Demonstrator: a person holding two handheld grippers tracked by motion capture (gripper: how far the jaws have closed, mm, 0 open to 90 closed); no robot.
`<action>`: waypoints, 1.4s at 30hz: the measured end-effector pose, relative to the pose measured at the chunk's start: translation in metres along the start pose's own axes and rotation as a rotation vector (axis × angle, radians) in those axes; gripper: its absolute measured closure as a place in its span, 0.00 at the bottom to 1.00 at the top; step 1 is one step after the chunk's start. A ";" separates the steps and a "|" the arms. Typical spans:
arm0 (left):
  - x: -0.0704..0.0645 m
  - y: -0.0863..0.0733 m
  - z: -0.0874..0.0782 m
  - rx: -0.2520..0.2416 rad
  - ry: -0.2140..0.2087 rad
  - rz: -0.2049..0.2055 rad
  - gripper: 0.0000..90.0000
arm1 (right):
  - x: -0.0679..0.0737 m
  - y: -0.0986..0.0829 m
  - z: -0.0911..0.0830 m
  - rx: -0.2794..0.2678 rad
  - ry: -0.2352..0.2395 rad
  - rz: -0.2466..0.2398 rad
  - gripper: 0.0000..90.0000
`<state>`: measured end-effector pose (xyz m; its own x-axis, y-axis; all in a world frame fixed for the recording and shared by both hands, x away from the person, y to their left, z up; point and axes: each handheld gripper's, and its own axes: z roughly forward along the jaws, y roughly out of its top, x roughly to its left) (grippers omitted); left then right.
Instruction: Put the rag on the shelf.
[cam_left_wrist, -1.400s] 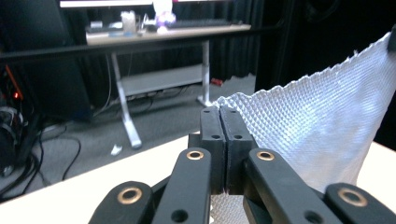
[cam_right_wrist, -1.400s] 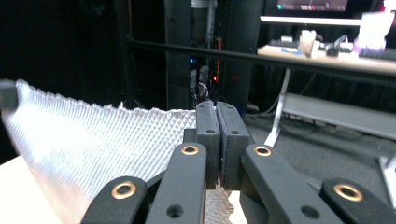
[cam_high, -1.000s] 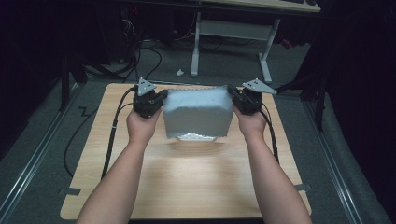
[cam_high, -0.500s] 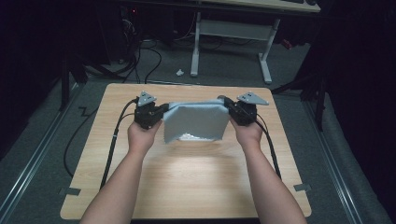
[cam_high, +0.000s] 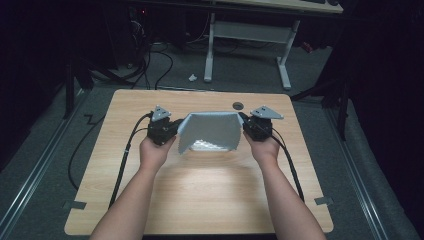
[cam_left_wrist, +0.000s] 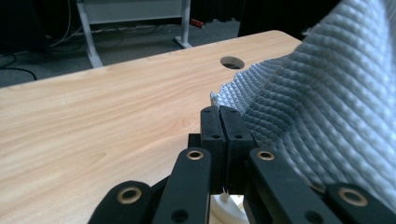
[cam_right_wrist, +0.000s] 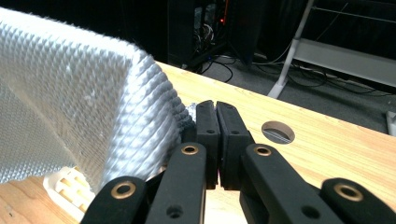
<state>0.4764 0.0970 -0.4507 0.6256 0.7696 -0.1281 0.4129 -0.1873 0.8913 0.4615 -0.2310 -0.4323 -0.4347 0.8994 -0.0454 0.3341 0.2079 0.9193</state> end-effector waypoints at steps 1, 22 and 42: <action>0.000 -0.001 0.000 -0.001 -0.001 -0.001 0.99 | 0.000 -0.001 -0.001 -0.003 -0.002 0.002 1.00; 0.002 -0.020 0.015 0.059 -0.012 -0.047 0.97 | -0.006 -0.038 0.001 0.035 -0.004 0.037 0.99; 0.008 -0.016 0.001 0.007 0.058 -0.044 0.74 | -0.015 -0.036 -0.005 0.043 -0.042 0.037 0.88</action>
<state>0.4749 0.1055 -0.4666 0.5677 0.8110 -0.1412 0.4436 -0.1569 0.8824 0.4519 -0.2535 -0.4632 -0.3860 0.9220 -0.0293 0.3849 0.1898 0.9032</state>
